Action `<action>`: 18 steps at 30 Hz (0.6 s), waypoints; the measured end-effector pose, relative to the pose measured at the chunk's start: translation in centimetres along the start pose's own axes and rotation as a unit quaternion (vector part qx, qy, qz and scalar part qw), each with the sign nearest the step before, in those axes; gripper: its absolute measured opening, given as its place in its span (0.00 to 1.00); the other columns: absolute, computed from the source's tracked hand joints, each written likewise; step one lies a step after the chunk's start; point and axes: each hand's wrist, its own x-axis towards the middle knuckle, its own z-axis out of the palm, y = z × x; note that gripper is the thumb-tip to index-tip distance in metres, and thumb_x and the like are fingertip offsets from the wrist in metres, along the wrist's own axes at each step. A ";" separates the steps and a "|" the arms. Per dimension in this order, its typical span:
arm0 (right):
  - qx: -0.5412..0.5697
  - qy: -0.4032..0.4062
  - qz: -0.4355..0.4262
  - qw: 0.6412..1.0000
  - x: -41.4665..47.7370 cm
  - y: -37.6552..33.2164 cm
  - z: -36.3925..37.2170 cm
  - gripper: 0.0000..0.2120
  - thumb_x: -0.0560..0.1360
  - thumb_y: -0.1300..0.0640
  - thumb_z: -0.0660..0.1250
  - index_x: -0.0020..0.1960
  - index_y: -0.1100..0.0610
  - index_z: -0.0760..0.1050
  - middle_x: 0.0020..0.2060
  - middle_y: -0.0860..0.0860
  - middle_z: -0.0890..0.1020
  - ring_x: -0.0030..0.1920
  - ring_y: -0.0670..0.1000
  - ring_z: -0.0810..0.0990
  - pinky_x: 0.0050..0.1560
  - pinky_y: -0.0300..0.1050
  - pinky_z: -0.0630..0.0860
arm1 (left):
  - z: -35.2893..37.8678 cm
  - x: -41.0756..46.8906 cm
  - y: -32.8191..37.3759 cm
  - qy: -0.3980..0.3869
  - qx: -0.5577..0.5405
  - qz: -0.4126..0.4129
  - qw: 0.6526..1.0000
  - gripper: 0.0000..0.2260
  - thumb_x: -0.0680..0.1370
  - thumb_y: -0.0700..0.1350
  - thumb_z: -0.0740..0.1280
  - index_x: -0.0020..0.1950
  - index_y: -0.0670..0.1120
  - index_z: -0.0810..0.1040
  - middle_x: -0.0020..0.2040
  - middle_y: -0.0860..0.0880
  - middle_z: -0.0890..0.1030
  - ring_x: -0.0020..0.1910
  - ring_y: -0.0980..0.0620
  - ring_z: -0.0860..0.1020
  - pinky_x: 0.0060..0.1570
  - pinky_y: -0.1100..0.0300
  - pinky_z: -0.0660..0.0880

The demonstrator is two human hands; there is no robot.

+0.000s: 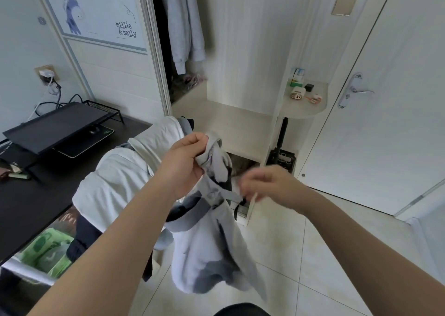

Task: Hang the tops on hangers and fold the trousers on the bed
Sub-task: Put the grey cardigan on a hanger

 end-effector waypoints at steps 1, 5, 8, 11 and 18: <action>0.008 0.073 -0.007 0.997 0.7 -0.4 -0.2 0.14 0.78 0.54 0.70 0.64 0.47 0.78 0.55 0.47 0.83 0.56 0.50 0.82 0.58 0.50 0.80 | 0.1 -0.1 0.1 -0.012 0.005 0.005 1.000 0.12 0.83 0.36 0.60 0.41 0.42 0.76 0.37 0.45 0.80 0.36 0.50 0.78 0.35 0.62 0.77; 0.005 0.070 -0.077 0.995 3.0 -2.7 0.3 0.40 0.74 0.57 0.76 0.77 0.39 0.59 0.77 0.43 0.61 0.75 0.43 0.59 0.72 0.44 0.61 | 0.5 -0.8 1.7 -0.084 0.104 0.026 0.991 0.13 0.82 0.39 0.64 0.39 0.46 0.80 0.35 0.46 0.77 0.33 0.53 0.76 0.34 0.65 0.74; 0.038 -0.018 -0.050 0.998 4.7 -4.1 0.6 0.24 0.71 0.61 0.75 0.62 0.44 0.73 0.63 0.50 0.76 0.62 0.48 0.76 0.62 0.50 0.73 | 0.8 -1.2 2.9 -0.097 0.180 0.053 0.977 0.11 0.83 0.38 0.62 0.41 0.42 0.78 0.37 0.43 0.76 0.34 0.52 0.75 0.36 0.64 0.73; 0.045 0.010 -0.041 0.998 5.4 -4.0 0.6 0.18 0.68 0.49 0.71 0.50 0.62 0.78 0.42 0.60 0.80 0.43 0.55 0.79 0.49 0.59 0.76 | 0.0 -1.0 3.8 -0.070 0.211 0.086 0.971 0.07 0.81 0.39 0.65 0.45 0.37 0.76 0.40 0.40 0.70 0.36 0.46 0.68 0.38 0.60 0.67; 0.366 0.032 -0.102 0.924 4.5 -5.4 -1.7 0.10 0.74 0.63 0.65 0.49 0.70 0.76 0.51 0.76 0.77 0.52 0.64 0.80 0.59 0.67 0.75 | -2.0 -1.2 0.5 -0.043 0.201 0.005 0.979 0.08 0.83 0.43 0.64 0.48 0.41 0.80 0.47 0.41 0.82 0.47 0.45 0.80 0.44 0.55 0.80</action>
